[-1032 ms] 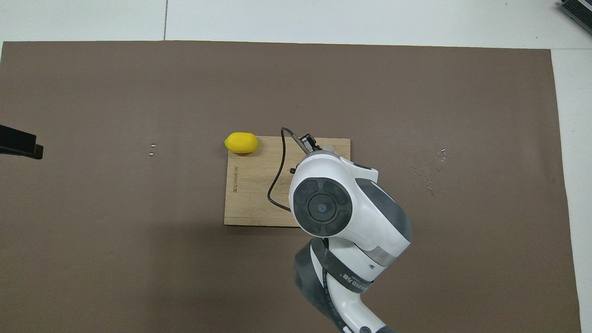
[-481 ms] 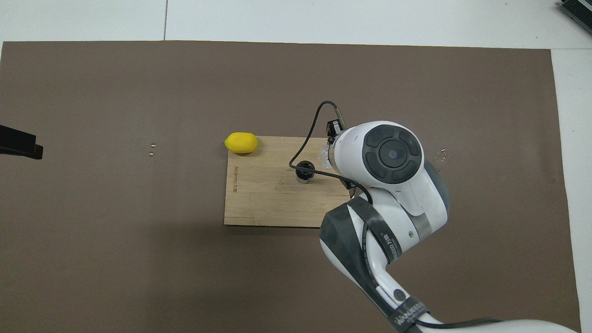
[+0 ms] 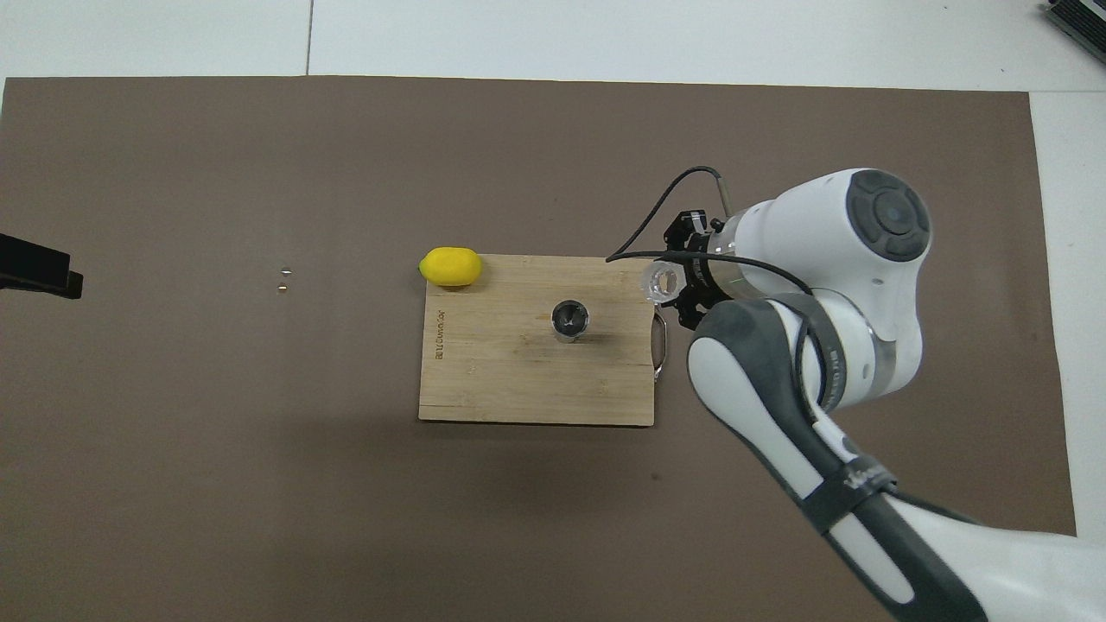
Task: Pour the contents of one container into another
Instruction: 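Carry the glass cup back and lower it onto the table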
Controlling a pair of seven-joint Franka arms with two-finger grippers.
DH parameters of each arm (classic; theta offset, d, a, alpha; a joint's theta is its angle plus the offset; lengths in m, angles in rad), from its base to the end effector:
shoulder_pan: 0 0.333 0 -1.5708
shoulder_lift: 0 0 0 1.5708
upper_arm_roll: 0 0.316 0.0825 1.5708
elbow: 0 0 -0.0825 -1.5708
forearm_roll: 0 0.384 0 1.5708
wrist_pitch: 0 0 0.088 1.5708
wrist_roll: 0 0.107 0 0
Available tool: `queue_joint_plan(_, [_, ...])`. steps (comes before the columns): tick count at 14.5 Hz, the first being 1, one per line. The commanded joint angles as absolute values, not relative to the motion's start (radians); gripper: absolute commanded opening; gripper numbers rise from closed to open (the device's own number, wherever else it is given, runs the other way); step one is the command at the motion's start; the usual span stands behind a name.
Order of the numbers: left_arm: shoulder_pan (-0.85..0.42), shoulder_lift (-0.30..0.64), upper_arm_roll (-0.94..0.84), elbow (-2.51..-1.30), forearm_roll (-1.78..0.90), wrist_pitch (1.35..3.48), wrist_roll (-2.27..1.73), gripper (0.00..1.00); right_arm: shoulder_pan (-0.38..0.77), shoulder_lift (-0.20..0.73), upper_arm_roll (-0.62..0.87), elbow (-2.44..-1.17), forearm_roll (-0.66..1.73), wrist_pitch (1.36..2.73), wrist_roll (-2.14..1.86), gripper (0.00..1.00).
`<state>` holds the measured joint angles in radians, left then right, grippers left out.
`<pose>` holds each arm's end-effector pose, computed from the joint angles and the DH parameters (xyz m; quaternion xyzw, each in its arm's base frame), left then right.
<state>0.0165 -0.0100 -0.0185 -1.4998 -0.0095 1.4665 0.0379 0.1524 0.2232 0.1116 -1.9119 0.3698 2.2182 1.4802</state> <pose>0.5409 -0.0022 0.6541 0.9997 -0.0204 -0.0116 0.0048 0.5931 0.1692 0.3909 -0.7435 0.6472 0.0990 0.1359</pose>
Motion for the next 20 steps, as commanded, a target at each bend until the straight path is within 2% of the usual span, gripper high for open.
queue_joint_plan(1, [0.003,-0.037,-0.018,-1.531,0.002,1.466,0.032,1.0,0.05,0.227,0.126,-1.966,0.507,2.227,1.337,0.0])
queue_joint_plan(4, [0.003,-0.037,-0.018,-1.531,0.002,1.471,0.034,1.0,-0.072,0.236,0.126,-2.034,0.636,2.224,1.13,0.0])
queue_joint_plan(7, [0.0,-0.037,-0.018,-1.531,0.002,1.471,0.038,1.0,-0.165,0.279,0.126,-2.039,0.701,2.177,0.981,0.0])
queue_joint_plan(12, [0.0,-0.037,-0.018,-1.531,0.002,1.468,0.026,1.0,-0.224,0.282,0.126,-2.065,0.718,2.163,0.921,0.01])
queue_joint_plan(14, [0.003,-0.037,-0.018,-1.532,0.0,1.471,0.025,1.0,-0.236,0.273,0.124,-2.094,0.741,2.175,0.91,0.2])
queue_joint_plan(15, [0.005,-0.04,-0.017,-1.542,0.002,1.473,0.026,1.0,-0.244,0.272,0.124,-2.097,0.747,2.18,0.91,0.37])
queue_joint_plan(16, [0.003,-0.047,-0.017,-1.551,0.002,1.476,0.026,1.0,-0.244,0.272,0.123,-2.098,0.747,2.178,0.91,0.68])
queue_joint_plan(17, [0.006,-0.048,-0.015,-1.554,0.002,1.477,0.023,1.0,-0.244,0.272,0.123,-2.098,0.747,2.178,0.91,0.91])
queue_joint_plan(18, [0.011,-0.049,-0.017,-1.554,0.0,1.479,0.018,1.0,-0.247,0.267,0.121,-2.098,0.747,2.175,0.91,1.0])
queue_joint_plan(20, [0.008,-0.049,-0.017,-1.557,0.0,1.483,0.006,1.0,-0.247,0.253,0.118,-2.098,0.747,2.172,0.91,1.0])
